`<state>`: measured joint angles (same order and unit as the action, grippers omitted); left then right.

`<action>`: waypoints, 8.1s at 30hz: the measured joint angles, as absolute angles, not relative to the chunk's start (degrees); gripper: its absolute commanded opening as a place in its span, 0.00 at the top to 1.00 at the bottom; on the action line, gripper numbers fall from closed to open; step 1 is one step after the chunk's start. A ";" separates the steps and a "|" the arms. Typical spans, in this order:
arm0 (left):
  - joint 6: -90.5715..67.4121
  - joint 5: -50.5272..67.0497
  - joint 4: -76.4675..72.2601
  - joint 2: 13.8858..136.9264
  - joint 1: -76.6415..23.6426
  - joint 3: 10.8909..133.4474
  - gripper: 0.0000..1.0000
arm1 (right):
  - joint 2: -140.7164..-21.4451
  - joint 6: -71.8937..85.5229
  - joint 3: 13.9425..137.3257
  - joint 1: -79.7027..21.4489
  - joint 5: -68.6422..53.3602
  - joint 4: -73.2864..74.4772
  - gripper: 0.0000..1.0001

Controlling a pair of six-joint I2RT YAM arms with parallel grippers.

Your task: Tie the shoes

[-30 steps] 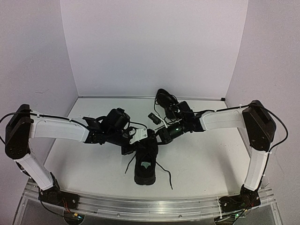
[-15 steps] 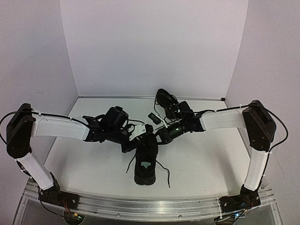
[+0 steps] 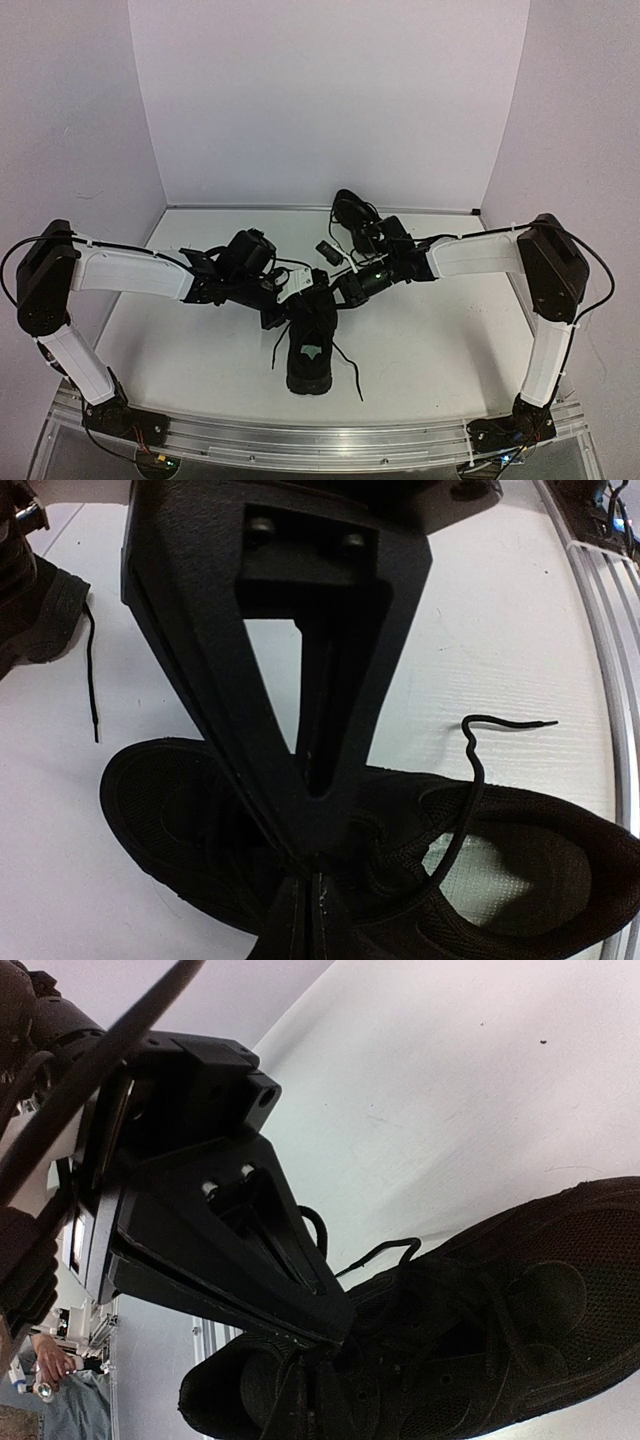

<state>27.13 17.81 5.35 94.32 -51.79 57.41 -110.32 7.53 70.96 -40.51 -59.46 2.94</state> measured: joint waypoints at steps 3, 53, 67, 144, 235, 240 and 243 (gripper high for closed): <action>27.00 18.05 5.36 94.32 -51.79 57.41 1.00 | -110.32 7.48 70.96 -40.47 -59.49 2.82 0.77; 31.72 17.80 9.61 94.32 -52.23 61.17 1.00 | -110.69 5.70 73.54 -41.11 -59.16 7.63 0.97; 30.02 16.69 9.54 92.21 -51.99 58.44 0.63 | -110.69 5.50 73.58 -41.19 -58.17 8.01 1.00; 51.56 7.27 7.41 90.41 -57.43 53.33 0.81 | -110.69 5.82 73.58 -40.42 -58.63 8.25 1.00; 29.88 1.45 -11.09 95.96 -58.44 51.61 1.00 | -111.53 8.46 73.60 -40.10 -60.69 6.95 0.99; 28.05 1.41 -14.40 96.92 -58.46 50.60 1.00 | -111.53 9.16 73.48 -40.10 -61.52 6.51 0.92; 27.66 1.36 -15.30 96.98 -58.44 50.15 1.00 | -111.53 9.41 73.13 -40.12 -62.37 6.26 0.78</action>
<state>27.66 1.36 -15.30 96.98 -58.44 50.15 -111.53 9.41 73.13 -40.12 -62.37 6.26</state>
